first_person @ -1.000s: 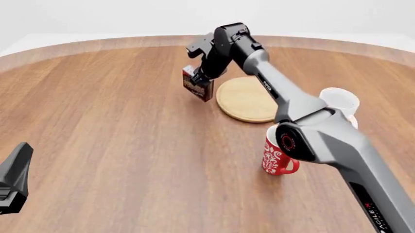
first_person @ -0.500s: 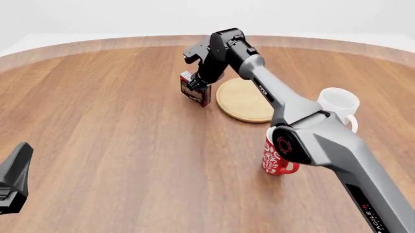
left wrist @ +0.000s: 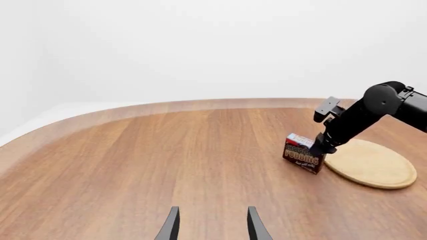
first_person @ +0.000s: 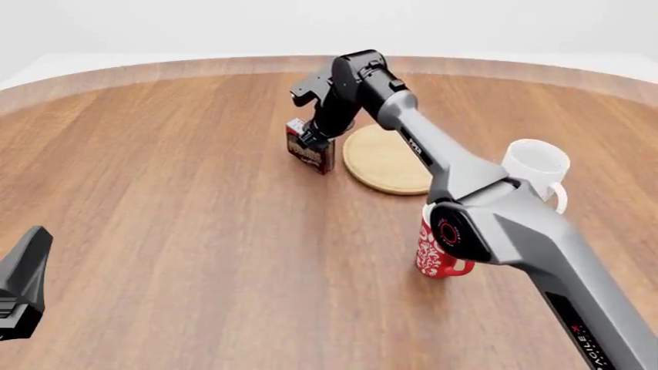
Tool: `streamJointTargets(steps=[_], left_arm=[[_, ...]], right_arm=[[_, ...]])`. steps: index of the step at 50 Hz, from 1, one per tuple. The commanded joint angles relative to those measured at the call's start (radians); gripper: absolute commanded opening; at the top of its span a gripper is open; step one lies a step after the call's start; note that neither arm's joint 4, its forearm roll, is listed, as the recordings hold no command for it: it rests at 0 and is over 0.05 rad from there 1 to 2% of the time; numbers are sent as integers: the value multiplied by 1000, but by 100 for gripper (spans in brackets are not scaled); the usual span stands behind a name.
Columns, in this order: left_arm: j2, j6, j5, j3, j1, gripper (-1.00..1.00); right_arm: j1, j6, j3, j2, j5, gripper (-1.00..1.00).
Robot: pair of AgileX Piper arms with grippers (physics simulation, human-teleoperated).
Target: Put the chocolate pudding to the left of the plate.
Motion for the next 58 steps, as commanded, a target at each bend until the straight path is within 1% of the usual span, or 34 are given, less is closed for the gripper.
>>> streamJointTargets(steps=[1,4,9,16,21,24,25,27,28,30,31,32,33,34,35,36,37,38,39,40,42,44,45,46,49,52,58], left_arm=[[0,0,0,0,0,100],[0,0,0,0,0,100],[0,0,0,0,0,100],[0,0,0,0,0,100],[0,0,0,0,0,100],[0,0,0,0,0,100],[0,0,0,0,0,100],[0,0,0,0,0,100],[0,0,0,0,0,100],[0,0,0,0,0,100],[0,0,0,0,0,100],[0,0,0,0,0,100],[0,0,0,0,0,100],[0,0,0,0,0,100],[0,0,0,0,0,100],[0,0,0,0,0,100],[0,0,0,0,0,100],[0,0,0,0,0,100],[0,0,0,0,0,100],[0,0,0,0,0,100],[0,0,0,0,0,100],[0,0,0,0,0,100],[0,0,0,0,0,100],[0,0,0,0,0,100],[0,0,0,0,0,100],[0,0,0,0,0,100],[0,0,0,0,0,100]], right_arm=[[-2,-18,0,-14,11,100],[2,-3,-2,-61,-2,100],[-7,-12,-1,-79,5,100],[-1,-1,0,-97,18,100],[5,3,4,-141,39,100],[11,13,27,-185,40,100],[15,15,74,-214,19,100],[26,28,397,-388,-147,100],[29,33,479,-436,-188,100],[37,41,608,-521,-248,100],[38,45,651,-553,-270,100],[44,55,742,-624,-313,100],[44,55,749,-628,-317,100],[58,82,847,-707,-374,100],[66,94,893,-740,-398,100],[71,99,931,-766,-416,100],[71,100,933,-767,-417,100],[97,116,1035,-839,-465,100],[97,116,1040,-841,-467,100],[112,134,1121,-903,-512,100],[130,154,1202,-969,-559,100],[138,163,1249,-1010,-586,100],[138,163,1250,-1010,-586,100],[146,170,1300,-1050,-605,100],[159,186,1364,-1104,-630,100],[160,186,1400,-1135,-639,100],[157,188,1437,-1191,-662,100]])
